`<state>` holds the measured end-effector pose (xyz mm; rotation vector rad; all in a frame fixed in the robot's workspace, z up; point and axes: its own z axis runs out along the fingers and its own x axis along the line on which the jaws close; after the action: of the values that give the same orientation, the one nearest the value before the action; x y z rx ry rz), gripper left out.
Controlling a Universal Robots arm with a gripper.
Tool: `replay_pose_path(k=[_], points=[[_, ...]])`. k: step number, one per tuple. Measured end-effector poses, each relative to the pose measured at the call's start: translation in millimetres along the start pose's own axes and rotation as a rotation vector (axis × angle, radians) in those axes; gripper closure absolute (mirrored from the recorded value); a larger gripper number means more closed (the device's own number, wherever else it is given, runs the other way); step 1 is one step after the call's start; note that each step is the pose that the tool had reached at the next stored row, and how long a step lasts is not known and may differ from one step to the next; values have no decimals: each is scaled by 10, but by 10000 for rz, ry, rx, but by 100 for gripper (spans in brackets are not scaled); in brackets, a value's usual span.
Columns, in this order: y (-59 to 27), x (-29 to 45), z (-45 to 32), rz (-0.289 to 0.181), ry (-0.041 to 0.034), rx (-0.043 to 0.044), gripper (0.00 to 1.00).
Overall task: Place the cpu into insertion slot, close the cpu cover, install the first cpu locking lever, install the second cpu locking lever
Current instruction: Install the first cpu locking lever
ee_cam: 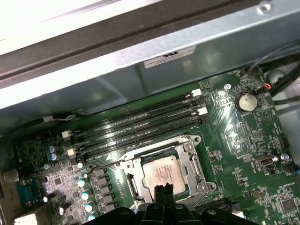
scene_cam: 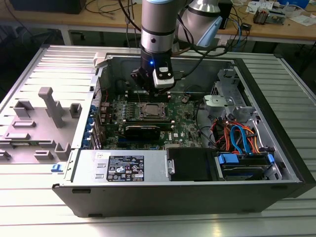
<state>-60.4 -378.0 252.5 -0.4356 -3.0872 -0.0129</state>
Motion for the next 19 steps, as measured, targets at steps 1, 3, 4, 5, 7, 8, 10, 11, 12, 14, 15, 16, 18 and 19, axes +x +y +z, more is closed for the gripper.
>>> replay_pose_path(k=[1, 3, 4, 5, 7, 8, 10, 11, 12, 14, 15, 16, 18, 19], points=[[0, 0, 0, -217, 2, 5, 89], [0, 1, 0, -603, 3, 14, 89], [-1, 2, 0, -882, 4, 21, 89], [-1, 3, 0, -1120, 6, 27, 89], [-2, 5, 0, -1523, 8, 38, 89], [-2, 8, 0, -1625, 8, 41, 89], [-3, 12, 0, -1763, 9, 44, 89], [-4, 15, 1, -1785, 8, 43, 89], [-6, 21, 1, -1788, 10, 32, 89], [-17, 54, 2, -1798, 15, 9, 89], [-22, 73, 2, -1809, 15, 6, 89], [-29, 99, 3, -1824, 16, 7, 89], [-42, 142, 4, -1849, 16, 8, 89], [-49, 168, 4, -1865, 16, 9, 89]])
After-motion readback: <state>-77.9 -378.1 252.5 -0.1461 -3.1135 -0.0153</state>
